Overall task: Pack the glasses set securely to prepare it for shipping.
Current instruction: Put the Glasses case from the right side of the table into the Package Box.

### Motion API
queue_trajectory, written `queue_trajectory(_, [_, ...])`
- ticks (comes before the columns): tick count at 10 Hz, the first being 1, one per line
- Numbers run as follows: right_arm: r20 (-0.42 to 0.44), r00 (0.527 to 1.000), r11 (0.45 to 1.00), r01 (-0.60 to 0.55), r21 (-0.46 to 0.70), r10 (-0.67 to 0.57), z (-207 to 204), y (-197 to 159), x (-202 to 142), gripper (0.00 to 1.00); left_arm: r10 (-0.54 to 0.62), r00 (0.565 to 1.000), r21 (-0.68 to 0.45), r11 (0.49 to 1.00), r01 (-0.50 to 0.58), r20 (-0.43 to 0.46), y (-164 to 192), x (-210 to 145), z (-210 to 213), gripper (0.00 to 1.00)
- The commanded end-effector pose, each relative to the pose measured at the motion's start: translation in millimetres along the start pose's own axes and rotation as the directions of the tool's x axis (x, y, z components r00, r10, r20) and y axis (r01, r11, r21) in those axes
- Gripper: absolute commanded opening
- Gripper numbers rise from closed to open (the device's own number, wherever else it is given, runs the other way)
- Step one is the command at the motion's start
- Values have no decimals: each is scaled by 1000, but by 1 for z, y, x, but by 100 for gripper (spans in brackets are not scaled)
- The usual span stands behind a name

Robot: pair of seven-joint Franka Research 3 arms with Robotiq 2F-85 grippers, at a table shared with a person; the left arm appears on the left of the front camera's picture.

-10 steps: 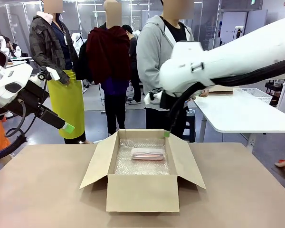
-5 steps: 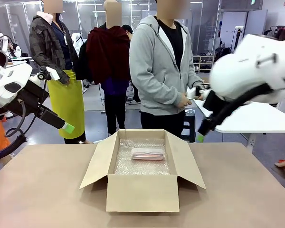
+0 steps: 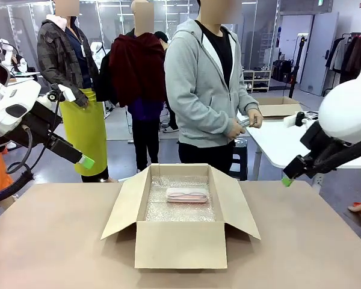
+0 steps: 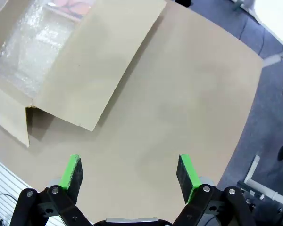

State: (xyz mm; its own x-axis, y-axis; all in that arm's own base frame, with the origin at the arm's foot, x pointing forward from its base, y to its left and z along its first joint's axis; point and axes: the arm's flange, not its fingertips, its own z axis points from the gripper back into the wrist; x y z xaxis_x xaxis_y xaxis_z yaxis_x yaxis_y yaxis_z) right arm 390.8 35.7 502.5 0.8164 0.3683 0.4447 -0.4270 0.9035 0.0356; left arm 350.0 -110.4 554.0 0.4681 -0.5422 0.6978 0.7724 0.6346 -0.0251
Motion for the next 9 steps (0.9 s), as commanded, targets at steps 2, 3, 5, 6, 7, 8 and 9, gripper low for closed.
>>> queue_trajectory(2, [0,1000,1000,0,0,0,0,0,0,100,1,1000,-10,1000,-1,16,1,0,1,100])
queue_trajectory(3, [0,1000,1000,0,0,0,0,0,0,100,1,1000,-10,1000,-1,16,1,0,1,100])
queue_trajectory(5, [0,1000,1000,0,0,0,0,0,0,100,1,1000,-10,1000,-1,16,1,0,1,100])
queue_trajectory(6, [0,1000,1000,0,0,0,0,0,0,100,1,1000,-10,1000,-1,16,1,0,1,100])
queue_trajectory(7, [0,1000,1000,0,0,0,0,0,0,100,1,1000,-10,1000,-1,16,1,0,1,100])
queue_trajectory(8, [0,1000,1000,0,0,0,0,0,0,100,1,1000,-10,1000,-1,16,1,0,1,100])
queue_trajectory(9, [0,1000,1000,0,0,0,0,0,0,100,1,1000,-10,1000,-1,16,1,0,1,100])
